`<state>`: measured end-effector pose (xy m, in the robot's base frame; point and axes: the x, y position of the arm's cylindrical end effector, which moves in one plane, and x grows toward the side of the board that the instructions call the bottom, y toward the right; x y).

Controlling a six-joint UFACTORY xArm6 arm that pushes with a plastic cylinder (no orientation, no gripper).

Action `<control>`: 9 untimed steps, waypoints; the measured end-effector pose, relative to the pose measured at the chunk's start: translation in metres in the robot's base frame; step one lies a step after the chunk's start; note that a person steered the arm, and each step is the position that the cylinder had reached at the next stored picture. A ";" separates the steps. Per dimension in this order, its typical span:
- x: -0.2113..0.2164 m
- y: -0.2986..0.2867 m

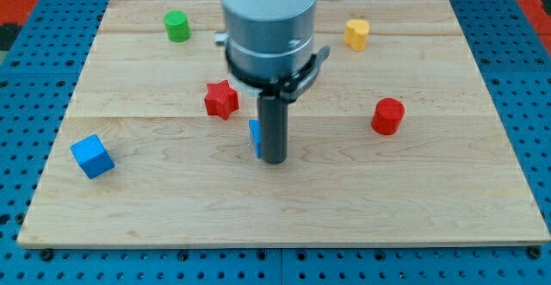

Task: Move the blue triangle to the left of the red circle

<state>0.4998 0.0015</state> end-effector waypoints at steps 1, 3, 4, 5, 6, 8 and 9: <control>0.018 0.004; 0.029 -0.060; 0.009 -0.062; -0.014 -0.053; -0.039 -0.037; -0.019 -0.013; -0.018 0.024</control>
<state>0.4820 0.0254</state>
